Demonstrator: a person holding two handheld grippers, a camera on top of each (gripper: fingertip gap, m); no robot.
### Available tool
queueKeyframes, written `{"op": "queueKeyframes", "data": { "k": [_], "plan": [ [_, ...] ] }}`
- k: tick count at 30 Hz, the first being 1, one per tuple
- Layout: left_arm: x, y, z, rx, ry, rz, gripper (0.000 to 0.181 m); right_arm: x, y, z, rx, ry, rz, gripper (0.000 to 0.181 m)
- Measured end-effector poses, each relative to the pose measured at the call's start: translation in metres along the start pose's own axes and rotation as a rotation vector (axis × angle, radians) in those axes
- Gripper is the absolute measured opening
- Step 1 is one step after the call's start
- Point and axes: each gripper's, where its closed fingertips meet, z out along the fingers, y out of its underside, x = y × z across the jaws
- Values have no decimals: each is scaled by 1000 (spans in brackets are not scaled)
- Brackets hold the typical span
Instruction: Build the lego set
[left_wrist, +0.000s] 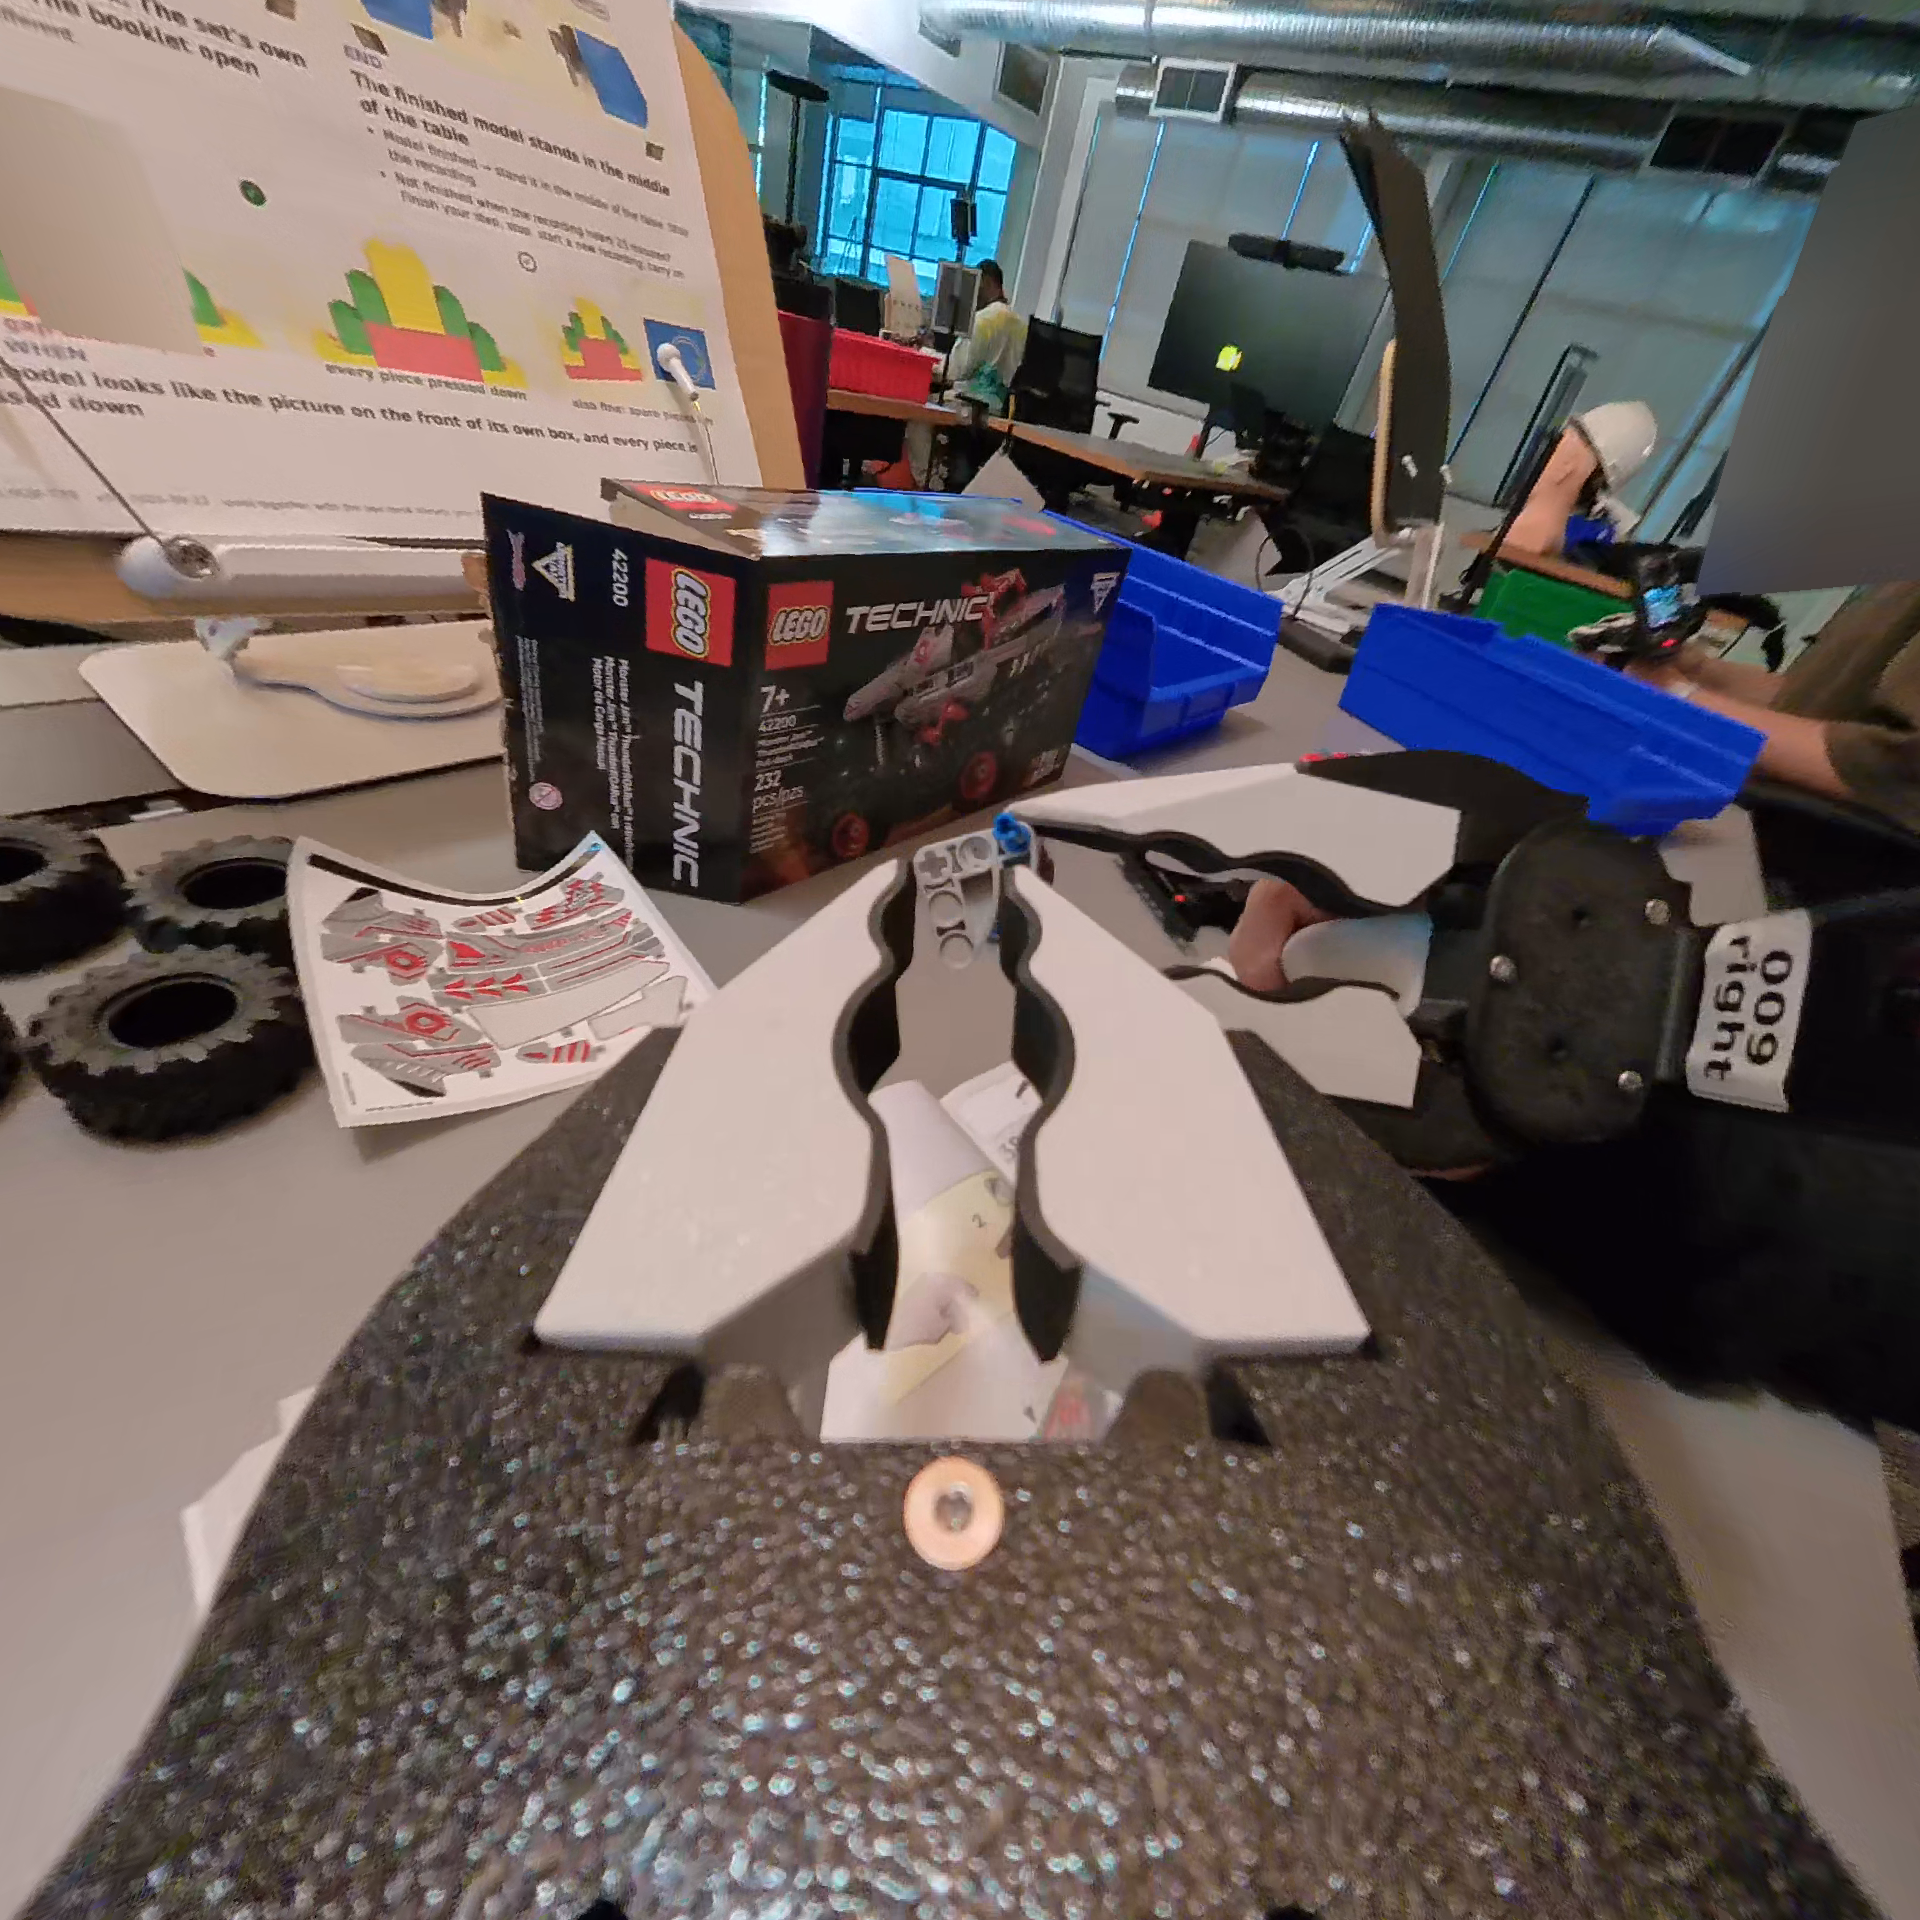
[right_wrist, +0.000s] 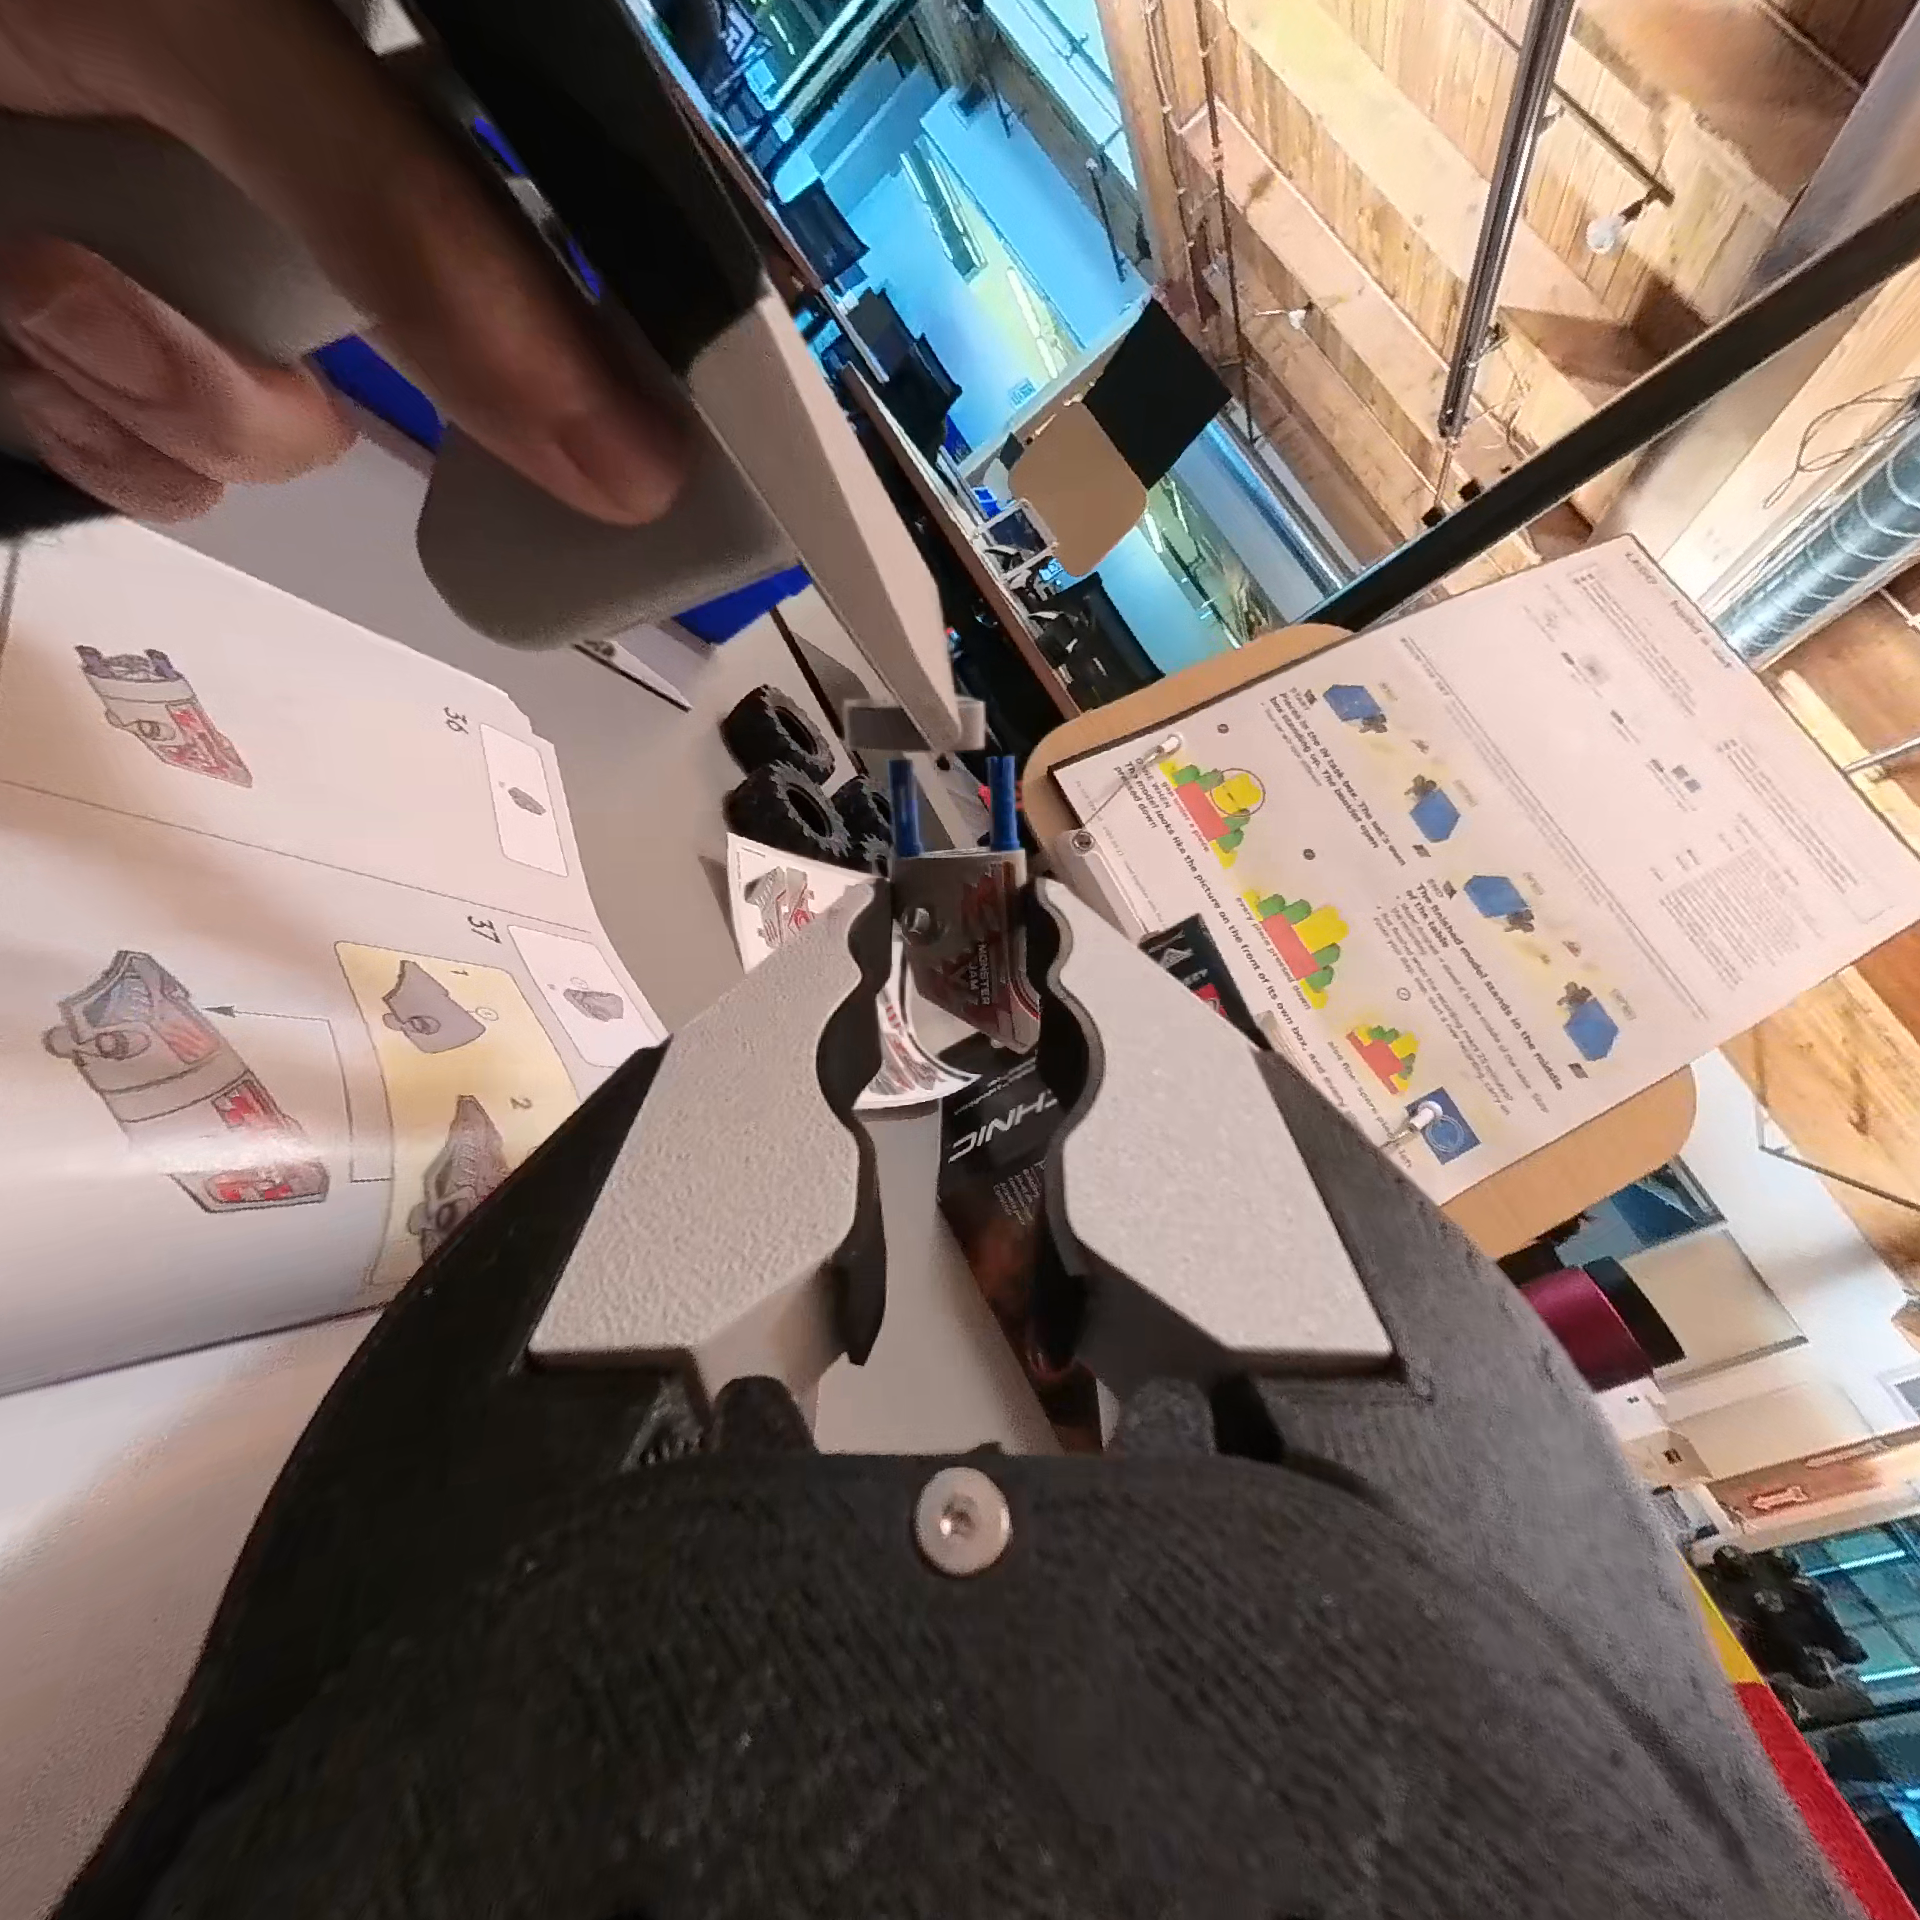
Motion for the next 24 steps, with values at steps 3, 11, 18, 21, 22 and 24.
{"op": "queueKeyframes", "data": {
  "k": [3,11,18,21,22,24],
  "plan": [
    [3,-1,1,17,39,-43,13,-4,-1,1,-9,-19,5,23],
    [3,1,1,16,52,-76,13,-7,-1,0,-6,-23,-24,22],
    [4,3,0,29,183,-315,13,-9,-2,0,-16,-24,-115,23],
    [3,6,0,13,170,-290,13,-11,-1,-1,-47,-32,-160,23],
    [4,6,0,11,162,-269,13,-11,-1,-1,-51,-44,-131,23],
    [2,8,1,-3,117,-194,13,-14,1,-1,-70,-71,-98,23]
  ]
}}
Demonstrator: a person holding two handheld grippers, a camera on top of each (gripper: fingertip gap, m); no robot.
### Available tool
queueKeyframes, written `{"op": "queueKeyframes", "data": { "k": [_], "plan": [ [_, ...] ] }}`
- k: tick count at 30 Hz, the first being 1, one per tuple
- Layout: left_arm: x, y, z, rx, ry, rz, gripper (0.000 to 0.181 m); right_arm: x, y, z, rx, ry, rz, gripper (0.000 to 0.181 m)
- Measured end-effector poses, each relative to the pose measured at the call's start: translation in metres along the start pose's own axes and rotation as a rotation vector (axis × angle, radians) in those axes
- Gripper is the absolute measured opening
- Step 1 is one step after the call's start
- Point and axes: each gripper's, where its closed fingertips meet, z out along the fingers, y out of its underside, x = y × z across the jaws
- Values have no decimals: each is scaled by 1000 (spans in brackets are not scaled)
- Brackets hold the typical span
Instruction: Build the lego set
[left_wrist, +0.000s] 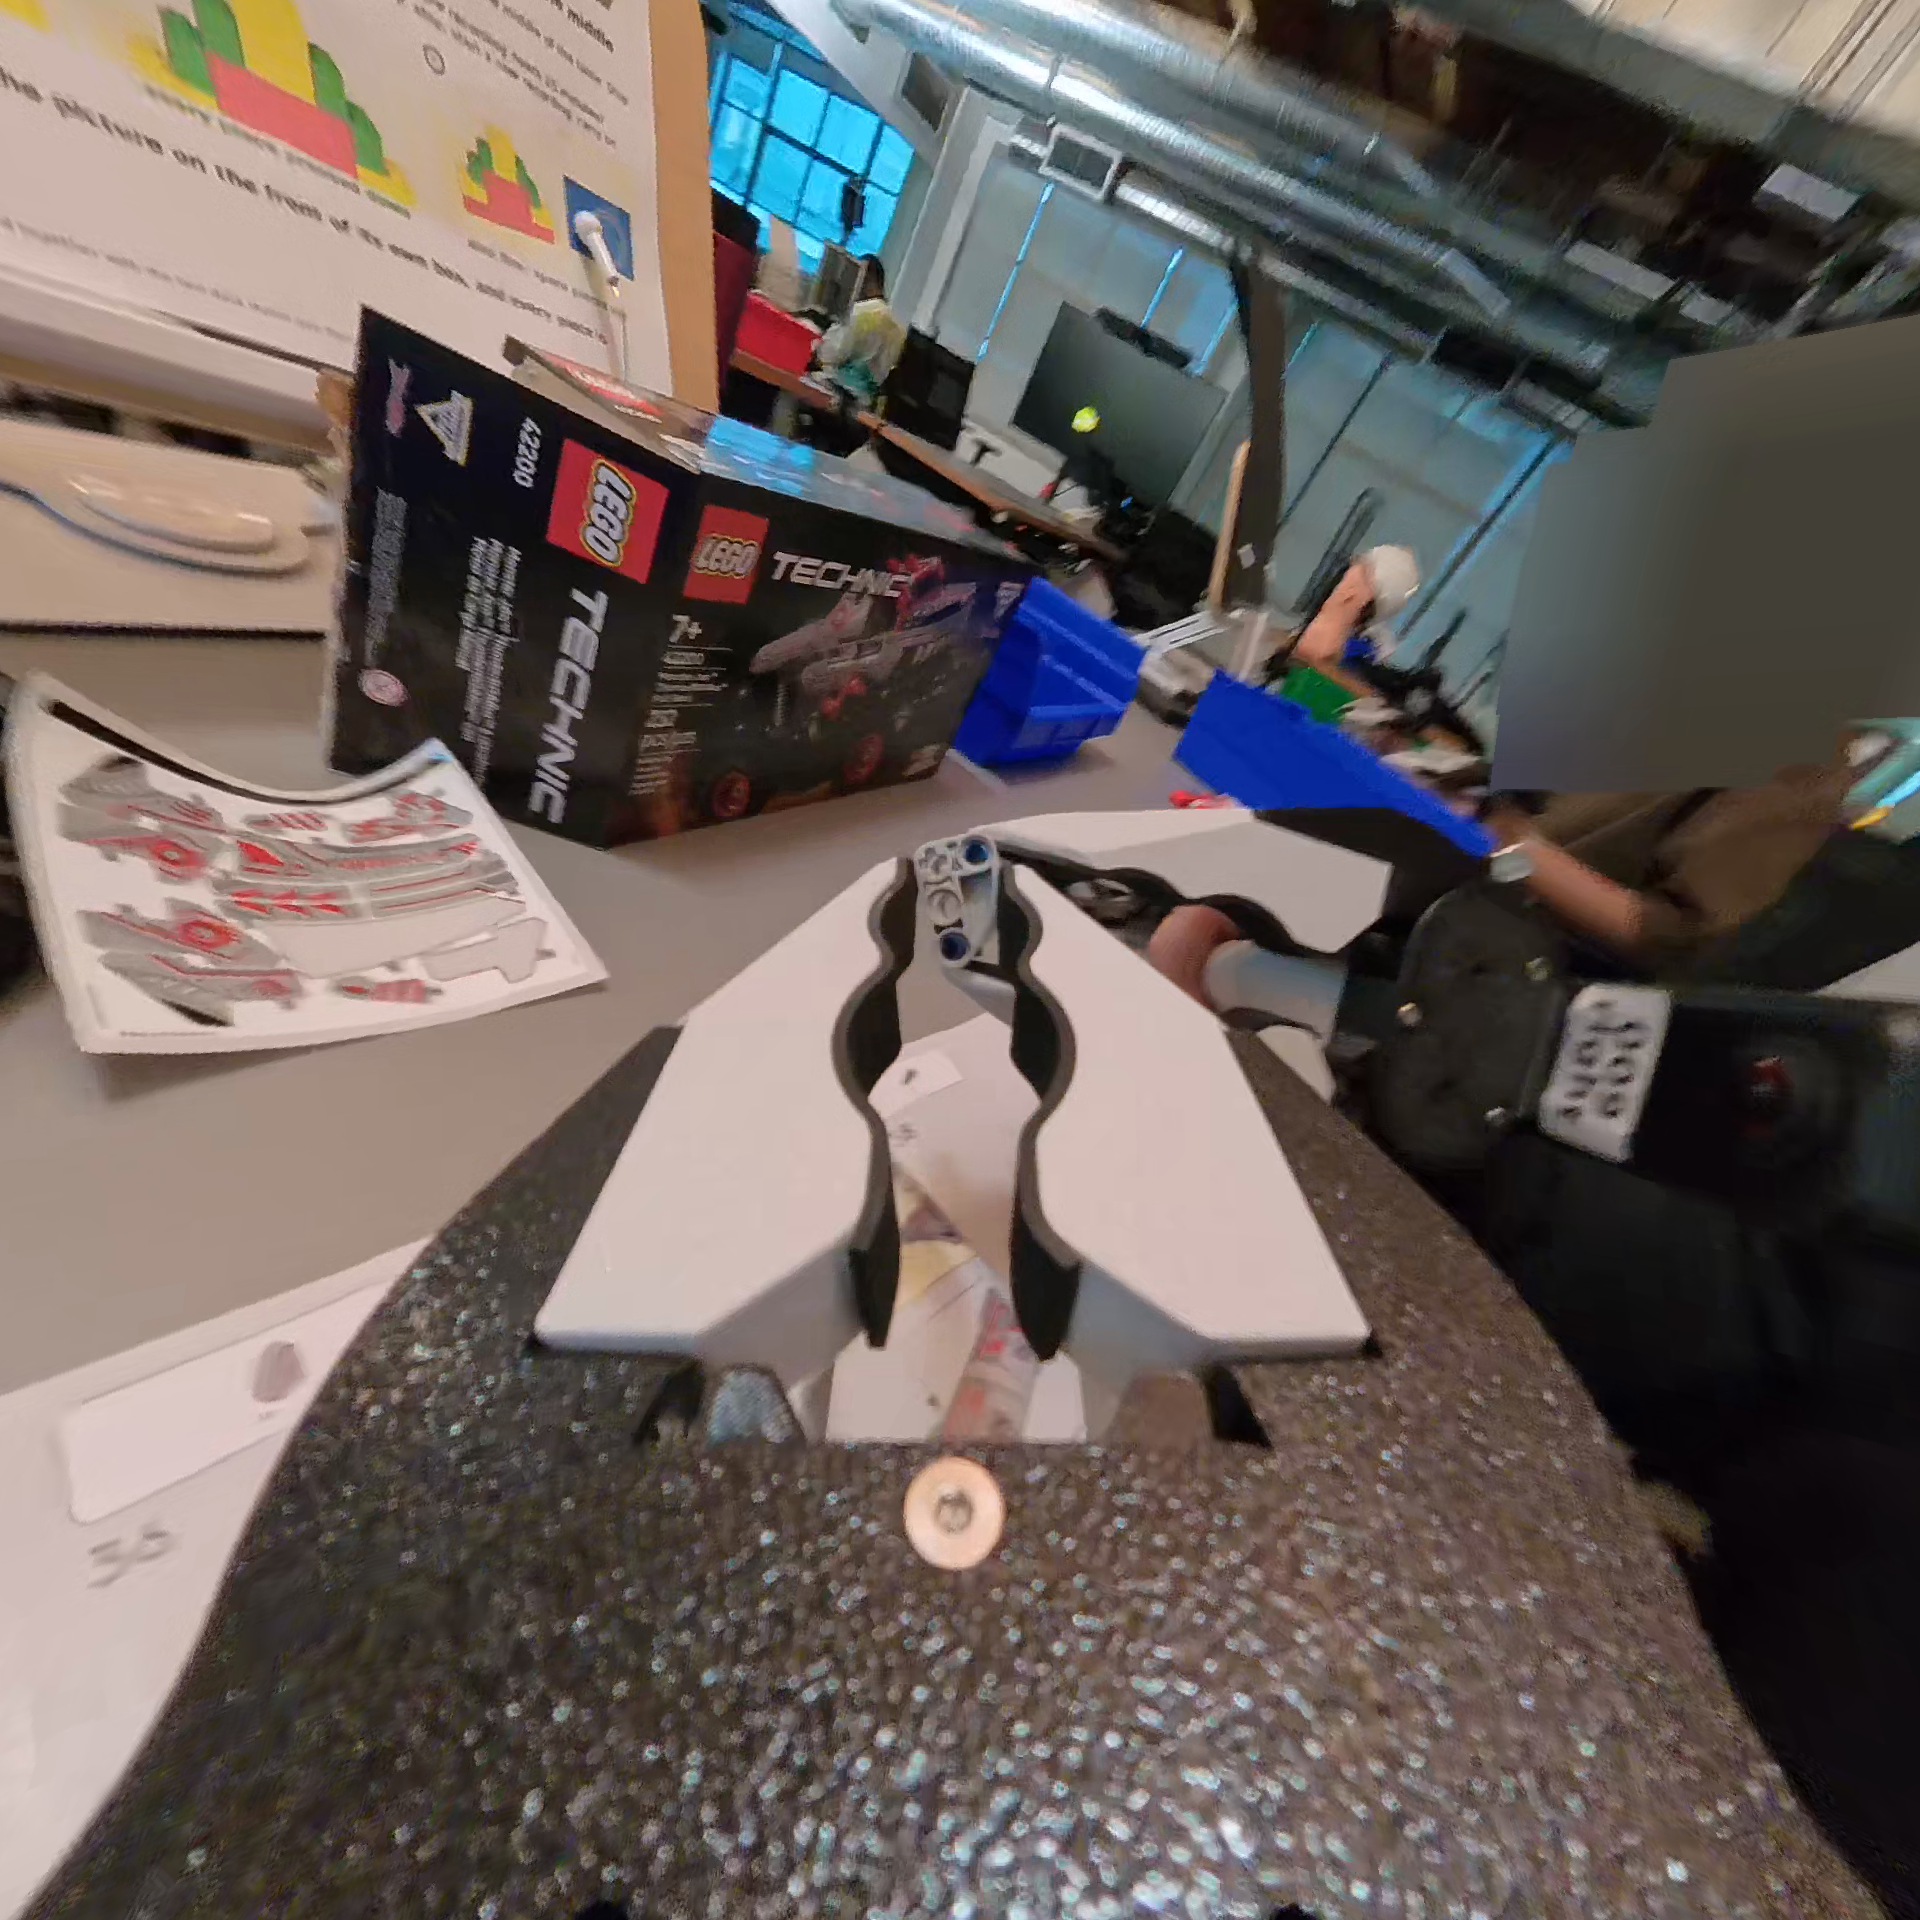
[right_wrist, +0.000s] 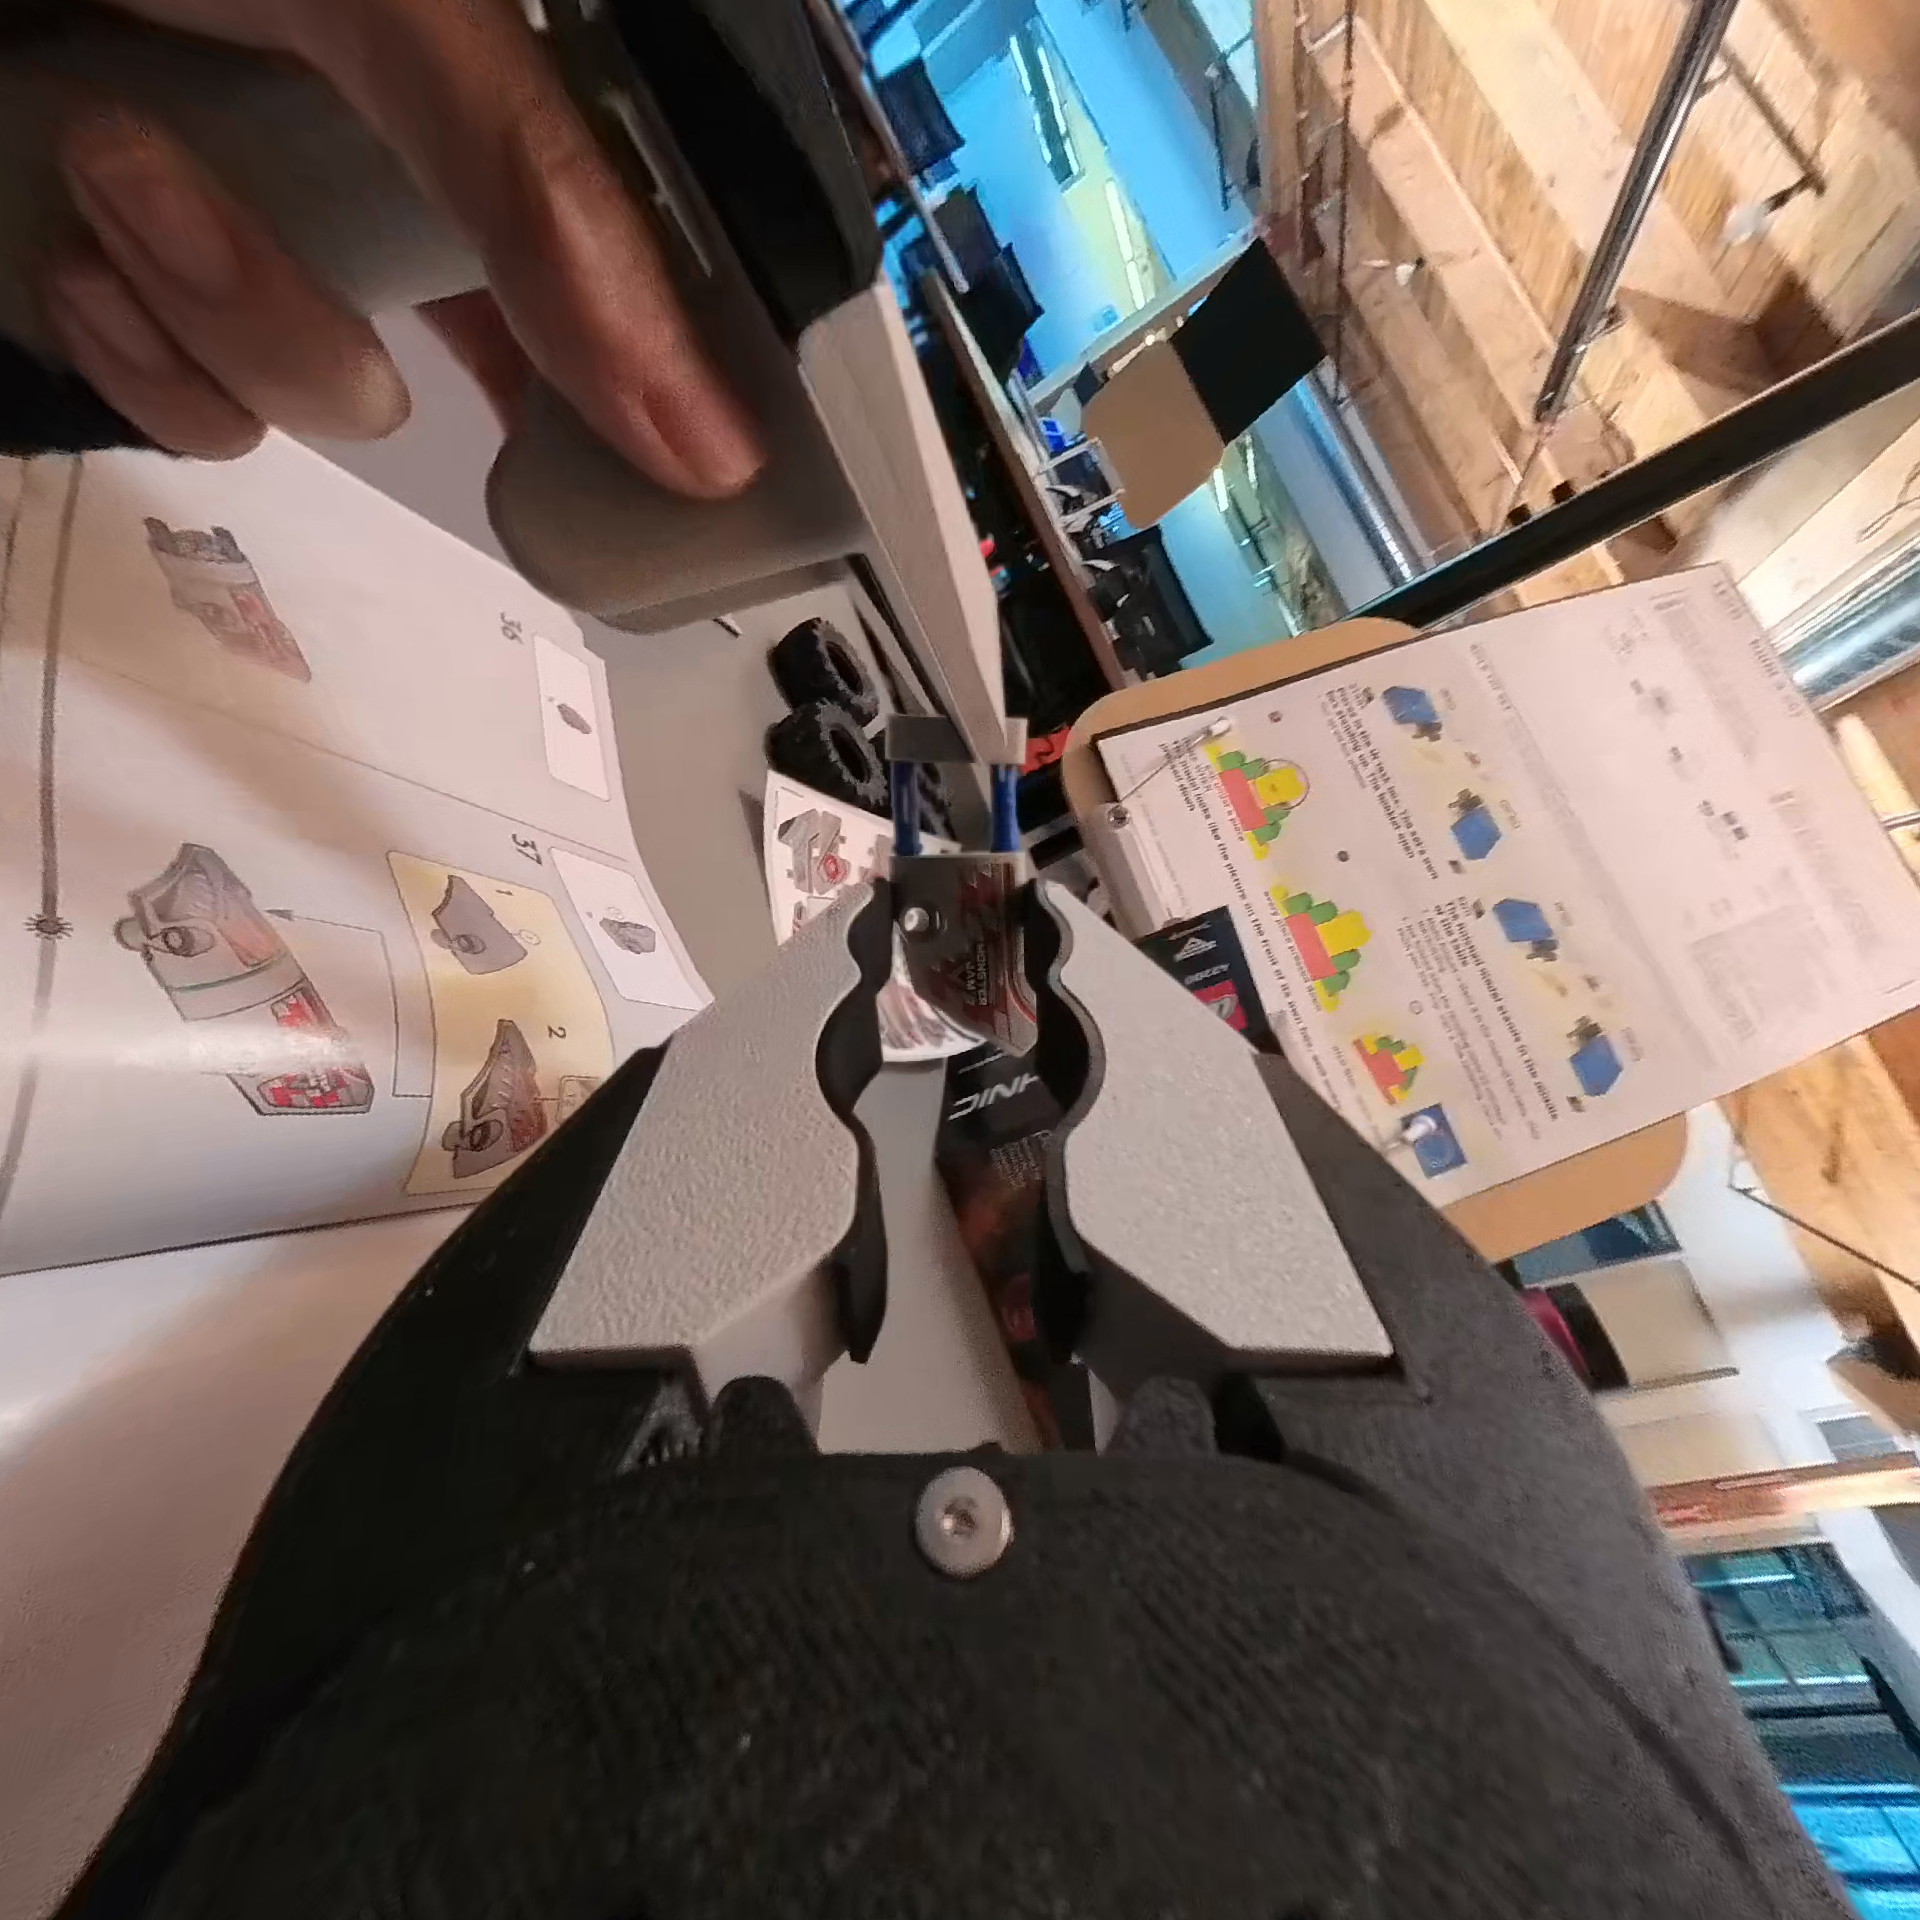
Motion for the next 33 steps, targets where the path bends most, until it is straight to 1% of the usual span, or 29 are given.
{"op": "queueKeyframes", "data": {
  "k": [2,3,5,8,13,15,18,20,22,26,27,30,33],
  "plan": [
    [-2,2,0,-30,-58,117,13,-3,1,0,-5,-21,34,22],
    [-2,1,-1,-39,-70,138,13,-4,0,0,0,-34,73,22],
    [-1,1,-1,-28,-53,88,13,-4,-2,-1,13,-52,133,23],
    [-1,2,0,-8,7,-64,12,-4,-1,-1,-2,-39,66,22],
    [2,0,-1,21,88,-159,13,-4,-5,-3,24,-71,141,22],
    [0,2,-1,21,82,-127,12,-7,-4,-3,32,-109,198,23],
    [0,3,0,1,44,-60,12,-8,-2,-2,12,-101,186,23],
    [0,3,1,6,47,-107,12,-10,-2,-2,16,-132,280,23],
    [-3,4,1,19,58,-170,13,-12,-2,-1,13,-160,320,23],
    [-3,8,2,-5,68,-144,13,-17,0,-1,17,-224,434,24],
    [-2,9,2,-9,76,-160,13,-17,0,-1,19,-242,464,24],
    [-1,12,4,-12,98,-239,13,-20,4,0,-20,-253,454,24],
    [-5,15,5,-29,46,-190,13,-22,7,0,-56,-258,476,23]
  ]
}}
